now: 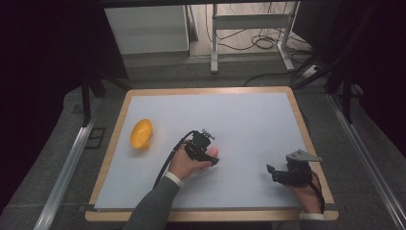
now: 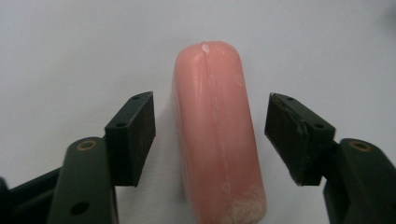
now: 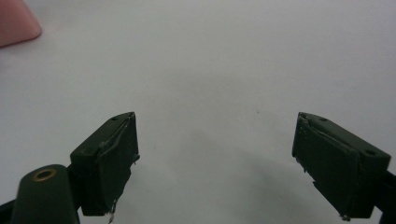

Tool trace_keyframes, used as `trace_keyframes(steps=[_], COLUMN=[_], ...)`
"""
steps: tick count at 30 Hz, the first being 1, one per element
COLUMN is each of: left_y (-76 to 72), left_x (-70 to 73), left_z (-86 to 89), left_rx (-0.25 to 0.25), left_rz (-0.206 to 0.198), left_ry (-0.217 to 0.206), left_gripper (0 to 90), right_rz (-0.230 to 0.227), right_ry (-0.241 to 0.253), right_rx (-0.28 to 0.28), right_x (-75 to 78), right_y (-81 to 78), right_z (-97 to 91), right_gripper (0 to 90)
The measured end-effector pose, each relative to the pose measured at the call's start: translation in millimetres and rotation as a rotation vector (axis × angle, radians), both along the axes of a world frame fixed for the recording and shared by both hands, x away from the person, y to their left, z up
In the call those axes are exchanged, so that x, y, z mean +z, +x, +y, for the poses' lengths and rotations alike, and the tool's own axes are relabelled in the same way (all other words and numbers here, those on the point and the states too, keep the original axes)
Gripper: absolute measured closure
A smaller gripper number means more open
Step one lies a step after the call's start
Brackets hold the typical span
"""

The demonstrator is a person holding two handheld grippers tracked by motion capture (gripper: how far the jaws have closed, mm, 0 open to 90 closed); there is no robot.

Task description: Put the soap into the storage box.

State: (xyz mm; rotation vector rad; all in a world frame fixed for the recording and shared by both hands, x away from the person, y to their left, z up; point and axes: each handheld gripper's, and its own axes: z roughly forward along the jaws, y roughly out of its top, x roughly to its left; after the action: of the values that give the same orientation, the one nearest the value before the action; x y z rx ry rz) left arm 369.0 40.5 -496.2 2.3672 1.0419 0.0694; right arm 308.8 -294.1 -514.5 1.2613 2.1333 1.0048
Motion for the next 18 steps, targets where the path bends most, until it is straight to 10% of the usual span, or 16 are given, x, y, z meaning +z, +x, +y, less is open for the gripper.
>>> trace_keyframes(steps=[18], left_y=[-1.3], left_x=[-4.4], left_z=[-8.1], left_rx=[0.041], left_rz=[-0.002], left_ry=[0.049], left_gripper=[56.0], right_rz=[-0.005], right_ry=[0.016], right_rx=[0.01], right_x=[1.3], right_y=[-0.1], right_z=[1.1], right_gripper=[14.2])
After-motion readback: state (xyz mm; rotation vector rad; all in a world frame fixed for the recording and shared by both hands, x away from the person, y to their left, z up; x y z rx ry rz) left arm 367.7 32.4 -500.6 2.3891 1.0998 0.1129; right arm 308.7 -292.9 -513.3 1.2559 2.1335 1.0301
